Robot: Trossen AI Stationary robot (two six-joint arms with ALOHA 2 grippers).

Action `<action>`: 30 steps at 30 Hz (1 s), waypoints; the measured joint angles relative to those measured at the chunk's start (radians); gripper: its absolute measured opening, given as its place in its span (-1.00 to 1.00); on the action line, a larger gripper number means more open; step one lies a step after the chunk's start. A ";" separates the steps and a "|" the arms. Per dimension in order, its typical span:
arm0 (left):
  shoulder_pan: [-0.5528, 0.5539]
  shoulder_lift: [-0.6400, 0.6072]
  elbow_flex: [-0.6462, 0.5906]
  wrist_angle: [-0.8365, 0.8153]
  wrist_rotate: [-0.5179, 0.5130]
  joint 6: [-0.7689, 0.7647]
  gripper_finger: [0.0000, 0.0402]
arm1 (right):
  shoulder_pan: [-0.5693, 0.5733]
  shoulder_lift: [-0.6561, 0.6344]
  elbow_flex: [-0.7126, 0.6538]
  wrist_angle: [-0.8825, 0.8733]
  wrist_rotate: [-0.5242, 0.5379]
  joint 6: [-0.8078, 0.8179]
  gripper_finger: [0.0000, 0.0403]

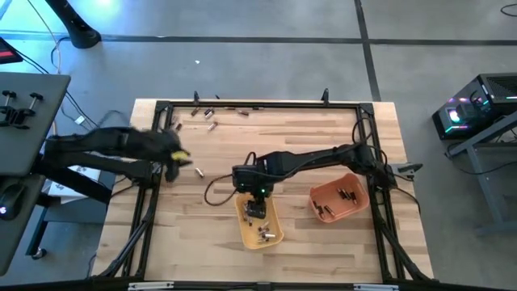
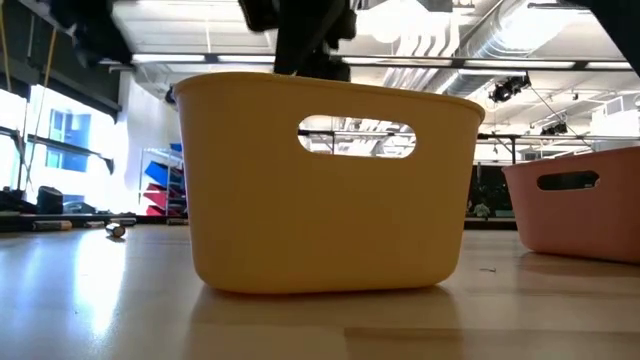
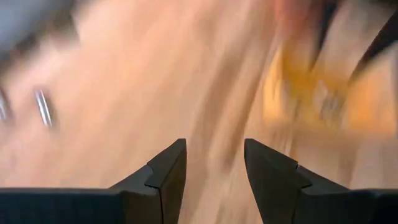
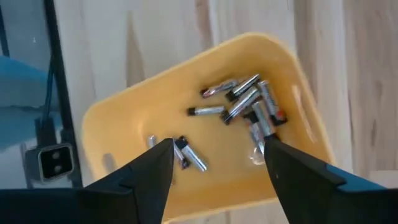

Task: Sort batteries
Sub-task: Put the silver battery into the yellow bin

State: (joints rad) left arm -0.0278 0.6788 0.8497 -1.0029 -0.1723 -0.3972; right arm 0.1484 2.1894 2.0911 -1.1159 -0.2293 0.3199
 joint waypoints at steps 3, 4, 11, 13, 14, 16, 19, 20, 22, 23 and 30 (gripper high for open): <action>-0.042 0.122 -0.001 -0.107 0.061 -0.005 -0.23 | 0.023 -0.021 0.000 -0.002 0.037 -0.001 0.22; -0.058 0.155 -0.001 -0.127 0.082 -0.015 -0.23 | 0.030 -0.024 0.000 0.009 0.063 0.018 0.22; -0.245 0.158 -0.063 -0.073 -0.062 -0.114 -0.23 | 0.025 -0.013 0.000 0.268 0.162 0.174 0.23; -0.257 0.160 -0.115 -0.054 -0.082 -0.051 -0.23 | 0.021 -0.012 0.000 0.312 0.177 0.199 0.23; -0.253 0.170 -0.139 -0.047 -0.062 0.009 -0.23 | 0.020 -0.012 0.000 0.330 0.179 0.208 0.23; -0.233 0.222 -0.160 -0.034 -0.004 0.070 -0.23 | 0.022 -0.017 0.000 0.332 0.179 0.228 0.23; -0.192 0.314 -0.114 0.002 0.018 0.146 -0.23 | 0.023 -0.020 0.000 0.330 0.177 0.247 0.23; -0.179 0.351 -0.097 -0.006 0.026 0.167 -0.23 | 0.023 -0.023 0.000 0.323 0.175 0.258 0.23; -0.146 0.416 -0.062 0.003 0.033 0.221 -0.23 | 0.021 -0.028 0.000 0.329 0.173 0.289 0.23; -0.123 0.443 -0.048 0.016 0.032 0.226 -0.23 | 0.017 -0.033 0.000 0.331 0.173 0.307 0.23; 0.115 0.600 -0.136 0.113 0.031 -0.017 -0.23 | -0.015 -0.095 0.000 0.276 0.258 0.428 0.23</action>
State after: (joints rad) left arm 0.0872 1.2789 0.7136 -0.8900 -0.1408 -0.4143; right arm 0.1329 2.0944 2.0914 -0.8404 0.0287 0.7482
